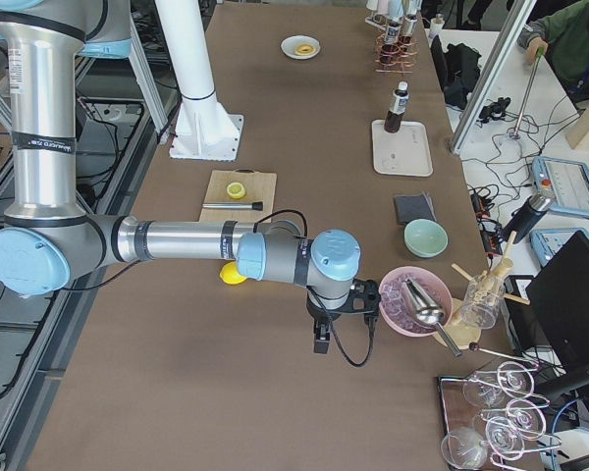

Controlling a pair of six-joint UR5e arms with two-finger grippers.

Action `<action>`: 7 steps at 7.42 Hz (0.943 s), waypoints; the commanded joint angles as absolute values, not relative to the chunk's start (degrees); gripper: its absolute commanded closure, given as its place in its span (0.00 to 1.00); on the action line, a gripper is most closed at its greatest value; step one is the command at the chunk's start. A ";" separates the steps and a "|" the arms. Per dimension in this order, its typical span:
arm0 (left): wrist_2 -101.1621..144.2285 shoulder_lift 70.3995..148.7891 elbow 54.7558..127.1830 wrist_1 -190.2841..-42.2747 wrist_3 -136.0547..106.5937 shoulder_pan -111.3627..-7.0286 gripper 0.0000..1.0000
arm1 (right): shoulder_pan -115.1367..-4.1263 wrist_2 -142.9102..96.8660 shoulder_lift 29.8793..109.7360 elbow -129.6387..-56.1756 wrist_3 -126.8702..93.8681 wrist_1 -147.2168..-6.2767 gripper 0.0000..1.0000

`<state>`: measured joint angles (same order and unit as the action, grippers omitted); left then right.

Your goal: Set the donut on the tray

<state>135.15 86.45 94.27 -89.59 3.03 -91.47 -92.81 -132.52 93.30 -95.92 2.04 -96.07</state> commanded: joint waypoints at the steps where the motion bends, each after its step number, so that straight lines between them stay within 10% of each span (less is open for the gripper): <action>1: 137.09 80.28 98.41 -92.88 2.90 -92.02 0.00 | -92.81 -132.54 93.43 -95.89 1.67 -96.15 0.00; 7: 145.72 73.84 94.41 -114.66 -2.37 -89.05 0.00 | -92.81 -134.91 93.69 -95.54 1.67 -96.07 0.00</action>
<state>145.50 74.40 96.48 -110.57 -2.12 -91.89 -92.81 -133.85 93.53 -95.56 1.67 -96.15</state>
